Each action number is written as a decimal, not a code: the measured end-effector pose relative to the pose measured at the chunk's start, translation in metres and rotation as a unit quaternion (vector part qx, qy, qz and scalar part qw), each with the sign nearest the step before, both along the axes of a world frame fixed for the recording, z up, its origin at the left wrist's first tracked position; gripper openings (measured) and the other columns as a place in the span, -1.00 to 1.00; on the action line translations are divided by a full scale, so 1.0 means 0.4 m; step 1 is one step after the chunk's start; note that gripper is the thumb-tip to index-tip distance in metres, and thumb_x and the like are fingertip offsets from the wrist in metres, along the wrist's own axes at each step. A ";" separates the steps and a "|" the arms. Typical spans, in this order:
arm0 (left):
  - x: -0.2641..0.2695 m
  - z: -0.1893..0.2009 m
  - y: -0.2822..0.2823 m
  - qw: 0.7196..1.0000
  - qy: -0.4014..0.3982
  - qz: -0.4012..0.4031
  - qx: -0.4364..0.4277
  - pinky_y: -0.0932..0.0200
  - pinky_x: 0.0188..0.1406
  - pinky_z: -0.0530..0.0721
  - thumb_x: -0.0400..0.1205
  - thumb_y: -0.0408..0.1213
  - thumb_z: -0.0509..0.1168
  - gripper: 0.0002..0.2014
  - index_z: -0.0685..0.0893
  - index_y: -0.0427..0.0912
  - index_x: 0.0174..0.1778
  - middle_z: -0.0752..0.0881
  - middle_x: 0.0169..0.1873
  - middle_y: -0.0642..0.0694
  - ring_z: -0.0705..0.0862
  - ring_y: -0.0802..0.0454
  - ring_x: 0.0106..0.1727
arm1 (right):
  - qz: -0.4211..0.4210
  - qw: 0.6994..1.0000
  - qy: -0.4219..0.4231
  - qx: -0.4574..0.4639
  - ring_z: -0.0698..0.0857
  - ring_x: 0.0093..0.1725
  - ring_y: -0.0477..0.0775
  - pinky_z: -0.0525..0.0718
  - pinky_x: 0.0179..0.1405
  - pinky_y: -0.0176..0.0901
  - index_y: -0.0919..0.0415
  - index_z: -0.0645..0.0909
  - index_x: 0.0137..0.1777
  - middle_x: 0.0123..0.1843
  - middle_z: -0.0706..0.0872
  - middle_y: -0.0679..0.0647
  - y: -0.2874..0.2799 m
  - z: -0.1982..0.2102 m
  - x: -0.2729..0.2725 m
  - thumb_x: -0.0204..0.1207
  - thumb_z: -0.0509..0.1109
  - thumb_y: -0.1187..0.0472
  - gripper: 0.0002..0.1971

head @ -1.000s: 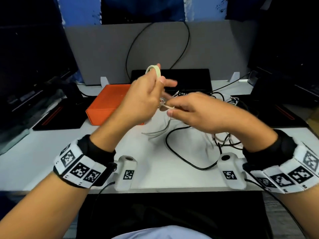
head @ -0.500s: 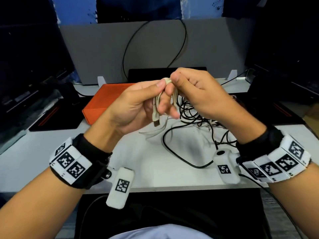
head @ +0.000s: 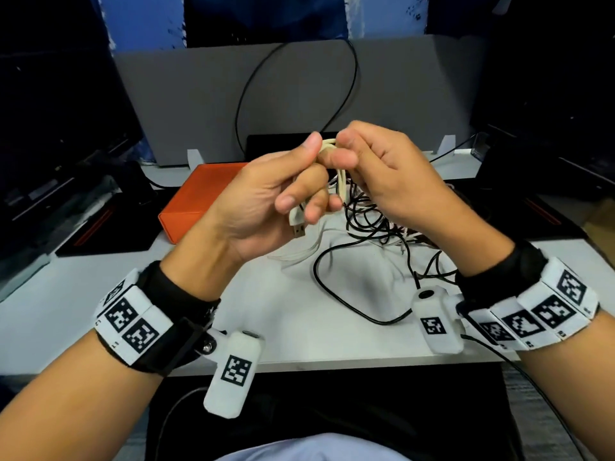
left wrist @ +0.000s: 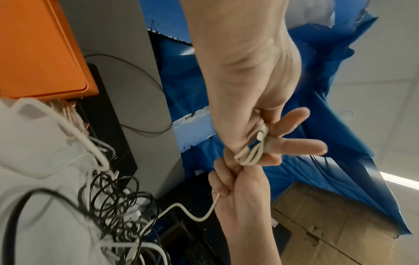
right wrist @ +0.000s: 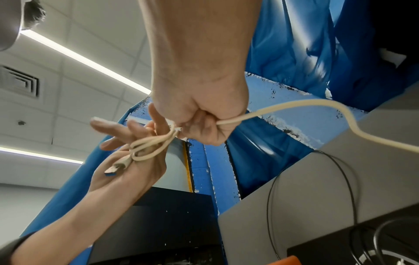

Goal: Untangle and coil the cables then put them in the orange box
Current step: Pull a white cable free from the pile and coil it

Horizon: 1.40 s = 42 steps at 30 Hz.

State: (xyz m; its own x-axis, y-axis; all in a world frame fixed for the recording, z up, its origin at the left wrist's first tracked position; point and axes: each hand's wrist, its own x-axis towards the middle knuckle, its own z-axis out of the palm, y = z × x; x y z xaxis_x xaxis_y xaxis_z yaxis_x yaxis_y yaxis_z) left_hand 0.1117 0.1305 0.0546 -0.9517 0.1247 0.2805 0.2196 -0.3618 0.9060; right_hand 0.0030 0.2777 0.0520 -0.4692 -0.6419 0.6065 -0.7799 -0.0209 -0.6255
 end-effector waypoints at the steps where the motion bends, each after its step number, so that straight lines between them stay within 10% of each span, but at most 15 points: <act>1: -0.001 0.004 -0.002 1.000 -0.001 0.012 -0.003 0.23 -0.16 0.66 0.86 -0.18 -0.01 -0.55 0.74 -0.32 -0.02 0.40 -0.76 0.11 0.55 0.17 -0.64 | -0.011 1.000 0.012 -0.002 0.39 -0.43 -0.19 0.38 -0.38 -0.23 -0.03 0.47 -0.22 -0.42 0.44 -0.14 0.001 -0.001 -0.005 0.86 0.16 0.08 -0.66; 4: 0.003 0.027 -0.012 0.998 0.021 0.047 0.039 0.25 -0.11 0.67 0.89 -0.18 -0.06 -0.57 0.65 -0.36 0.08 0.44 -0.73 0.09 0.59 0.20 -0.57 | -0.008 1.000 0.008 0.011 0.42 -0.43 -0.16 0.40 -0.40 -0.24 -0.14 0.58 -0.02 -0.39 0.47 -0.08 -0.006 -0.012 -0.014 0.84 0.16 0.09 -0.77; 9: -0.010 0.027 -0.044 0.975 0.115 0.188 0.035 0.14 0.26 0.69 0.90 -0.30 -0.05 -0.62 0.46 -0.54 0.43 0.85 -0.15 -0.04 0.84 0.00 0.11 | 0.029 0.983 0.050 0.177 0.50 -0.38 -0.22 0.47 -0.30 -0.25 -0.01 0.62 0.14 -0.38 0.52 -0.15 -0.027 -0.055 0.011 0.85 0.17 0.11 -0.83; 12: -0.018 0.006 -0.051 0.903 0.167 0.320 -0.233 -0.01 0.50 0.57 0.90 -0.30 -0.03 -0.70 0.55 -0.24 0.41 0.87 0.06 -0.07 0.81 -0.03 0.23 | 0.046 0.968 0.104 0.226 0.54 -0.30 -0.33 0.44 -0.27 -0.42 0.25 0.64 0.17 -0.36 0.50 -0.17 -0.030 -0.058 0.040 0.85 0.18 0.13 -0.75; 15: -0.025 -0.020 -0.053 0.794 0.125 0.318 -0.502 0.10 0.15 0.71 0.89 -0.19 0.03 -0.62 0.41 -0.19 0.62 0.84 0.05 -0.14 0.83 -0.02 0.04 | -0.002 0.950 0.182 0.255 0.55 -0.30 -0.17 0.60 -0.14 -0.13 0.15 0.67 0.14 -0.32 0.58 -0.11 -0.025 -0.043 0.040 0.82 0.21 0.04 -0.74; 17: -0.021 -0.024 -0.061 0.740 0.070 0.301 -0.597 -0.08 0.04 0.69 0.88 -0.06 0.06 -0.72 0.64 -0.11 0.18 0.83 -0.12 -0.19 0.79 -0.09 -0.11 | -0.035 0.954 0.186 0.231 0.54 -0.37 -0.15 0.58 -0.22 -0.02 0.02 0.73 0.03 -0.40 0.59 -0.20 -0.008 -0.026 0.030 0.76 0.30 -0.03 -0.78; 22: 0.002 -0.009 -0.062 0.859 0.033 0.148 -0.490 -0.45 -0.22 0.64 0.88 0.02 0.04 -0.41 0.72 -0.04 -0.41 0.52 -0.56 -0.32 0.49 -0.36 -0.44 | -0.038 0.990 0.079 0.111 0.45 -0.46 -0.16 0.41 -0.35 -0.22 0.05 0.58 -0.11 -0.50 0.51 -0.18 0.035 0.017 -0.013 0.65 0.45 -0.10 -0.74; 28: -0.005 -0.016 -0.064 0.971 0.032 0.020 -0.235 0.12 -0.18 0.64 0.85 -0.23 0.00 -0.63 0.66 -0.29 -0.06 0.31 -0.65 0.07 0.27 0.03 -0.64 | 0.002 0.996 0.062 0.058 0.66 -0.16 0.14 0.66 -0.10 0.12 0.11 0.65 0.06 -0.15 0.71 0.18 0.017 -0.008 -0.023 0.80 0.25 -0.02 -0.75; 33: -0.024 -0.023 -0.046 0.998 0.045 -0.014 -0.033 0.22 -0.03 0.62 0.87 -0.22 -0.09 -0.63 0.57 -0.24 -0.05 0.47 -0.65 0.15 0.44 0.24 -0.64 | 0.043 0.996 -0.081 0.009 0.47 -0.44 -0.26 0.38 -0.44 -0.45 0.23 0.56 0.03 -0.31 0.53 -0.15 -0.044 -0.074 0.014 0.87 0.02 -0.01 -0.61; 42: -0.037 -0.015 -0.049 0.988 0.075 0.110 0.075 0.21 0.04 0.65 0.90 -0.19 -0.06 -0.60 0.65 -0.33 0.20 0.49 -0.55 0.10 0.53 0.21 -0.51 | 0.090 0.963 -0.234 0.098 0.22 -0.51 -0.08 0.19 -0.54 -0.21 -0.05 0.49 -0.15 -0.47 0.36 -0.19 -0.048 -0.069 0.043 0.89 0.04 0.04 -0.65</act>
State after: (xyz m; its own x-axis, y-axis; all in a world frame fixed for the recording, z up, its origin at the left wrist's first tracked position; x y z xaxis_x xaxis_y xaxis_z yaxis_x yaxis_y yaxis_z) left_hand 0.0970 0.1108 0.0487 -0.8973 -0.1348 0.4203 0.4361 -0.4172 0.7974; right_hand 0.0203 0.2584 0.0242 -0.5320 -0.8191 0.2146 -0.4055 0.0239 -0.9138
